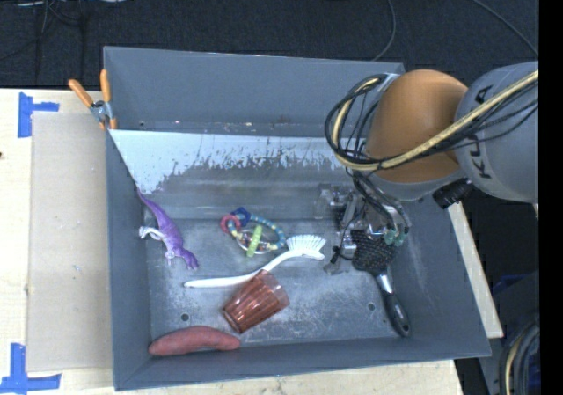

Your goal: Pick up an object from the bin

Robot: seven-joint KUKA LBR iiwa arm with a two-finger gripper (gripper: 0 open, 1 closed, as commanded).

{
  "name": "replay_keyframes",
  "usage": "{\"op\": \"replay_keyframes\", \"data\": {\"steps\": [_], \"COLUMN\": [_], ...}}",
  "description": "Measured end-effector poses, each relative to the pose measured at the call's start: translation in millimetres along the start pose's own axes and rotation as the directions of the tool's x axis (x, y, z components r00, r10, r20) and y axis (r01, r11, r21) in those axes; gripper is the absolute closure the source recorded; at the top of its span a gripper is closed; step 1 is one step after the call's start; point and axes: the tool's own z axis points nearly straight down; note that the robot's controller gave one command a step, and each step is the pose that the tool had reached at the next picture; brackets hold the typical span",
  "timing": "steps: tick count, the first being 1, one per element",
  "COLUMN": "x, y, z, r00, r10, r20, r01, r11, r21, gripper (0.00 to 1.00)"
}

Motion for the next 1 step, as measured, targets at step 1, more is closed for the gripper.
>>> {"op": "replay_keyframes", "data": {"steps": [1], "x": [0.0], "y": [0.0], "z": [0.0], "r00": [1.000], "r10": [0.000], "r20": [0.000], "r01": [0.000], "r11": [1.000], "r21": [0.000], "gripper": [0.00]}}
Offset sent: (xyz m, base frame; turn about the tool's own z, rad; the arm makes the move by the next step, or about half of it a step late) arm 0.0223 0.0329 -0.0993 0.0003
